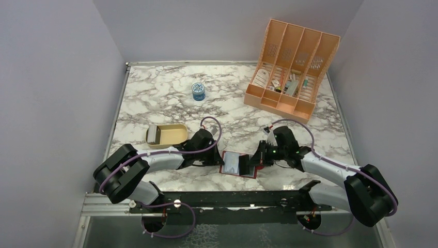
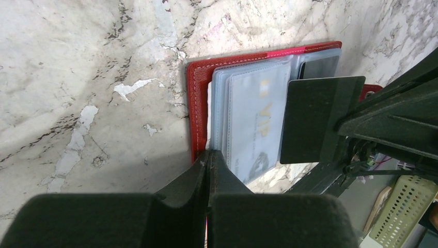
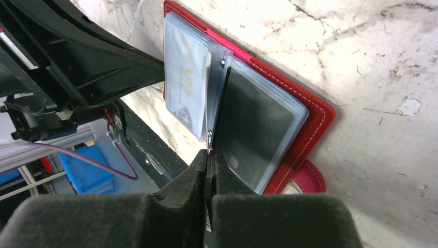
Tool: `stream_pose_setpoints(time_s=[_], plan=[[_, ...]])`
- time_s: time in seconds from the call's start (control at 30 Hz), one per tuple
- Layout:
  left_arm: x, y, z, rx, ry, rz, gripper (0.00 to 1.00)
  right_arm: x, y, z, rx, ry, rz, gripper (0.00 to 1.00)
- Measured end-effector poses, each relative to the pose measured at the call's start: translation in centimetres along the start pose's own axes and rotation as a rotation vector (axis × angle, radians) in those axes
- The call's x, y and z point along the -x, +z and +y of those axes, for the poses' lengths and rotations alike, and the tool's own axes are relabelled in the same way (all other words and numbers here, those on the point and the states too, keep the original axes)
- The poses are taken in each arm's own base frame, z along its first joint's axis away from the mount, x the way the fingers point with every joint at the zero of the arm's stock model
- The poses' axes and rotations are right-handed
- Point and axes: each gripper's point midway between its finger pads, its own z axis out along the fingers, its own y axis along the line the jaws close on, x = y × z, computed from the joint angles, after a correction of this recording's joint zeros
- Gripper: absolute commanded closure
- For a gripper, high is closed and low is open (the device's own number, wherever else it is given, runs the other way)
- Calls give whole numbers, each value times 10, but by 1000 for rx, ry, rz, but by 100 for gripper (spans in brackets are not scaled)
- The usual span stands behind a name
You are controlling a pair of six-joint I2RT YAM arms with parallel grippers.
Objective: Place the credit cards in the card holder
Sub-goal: Insert the credit card into the card holder.
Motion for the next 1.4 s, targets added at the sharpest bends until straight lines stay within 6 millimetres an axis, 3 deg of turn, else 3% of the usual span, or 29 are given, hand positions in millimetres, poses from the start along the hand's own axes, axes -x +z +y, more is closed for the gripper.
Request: stream_pose_setpoints(time_s=[0.6, 1.4], plan=[[-1, 0, 0, 7, 1, -5, 99, -10, 3, -3, 23, 57, 24, 99], [-3, 1, 0, 13, 4, -11, 99, -1, 4, -1, 115, 103, 33, 99]])
